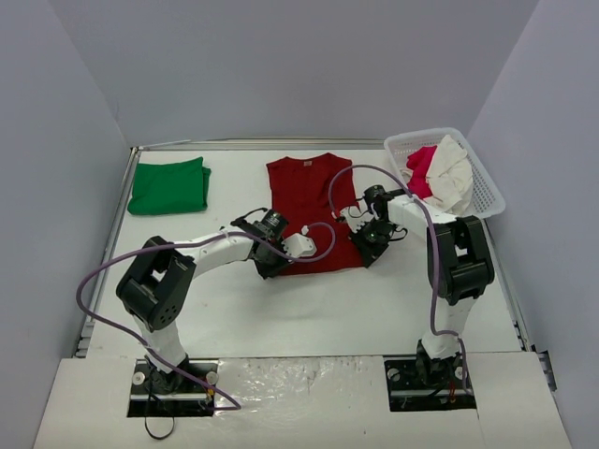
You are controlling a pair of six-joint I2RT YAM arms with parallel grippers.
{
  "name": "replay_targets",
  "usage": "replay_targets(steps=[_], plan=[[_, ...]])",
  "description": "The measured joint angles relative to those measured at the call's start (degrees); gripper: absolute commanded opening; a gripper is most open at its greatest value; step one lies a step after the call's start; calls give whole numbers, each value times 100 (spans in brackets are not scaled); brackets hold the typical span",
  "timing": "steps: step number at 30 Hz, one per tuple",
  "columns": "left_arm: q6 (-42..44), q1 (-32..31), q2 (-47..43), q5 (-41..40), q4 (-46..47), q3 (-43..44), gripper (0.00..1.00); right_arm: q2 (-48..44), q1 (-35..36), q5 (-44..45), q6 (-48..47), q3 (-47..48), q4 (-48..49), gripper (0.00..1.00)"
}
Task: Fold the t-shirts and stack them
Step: Grab one side of the 2/3 rectangular tshirt with both arms
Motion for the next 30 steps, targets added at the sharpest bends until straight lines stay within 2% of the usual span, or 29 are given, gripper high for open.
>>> replay_targets(steps=[13, 30], plan=[[330, 59, -859, 240, -1025, 302, 2, -1091, 0, -177, -262, -72, -796, 0], [1119, 79, -1283, 1480, -3023, 859, 2, -1825, 0, -763, -946, -81, -2098, 0]])
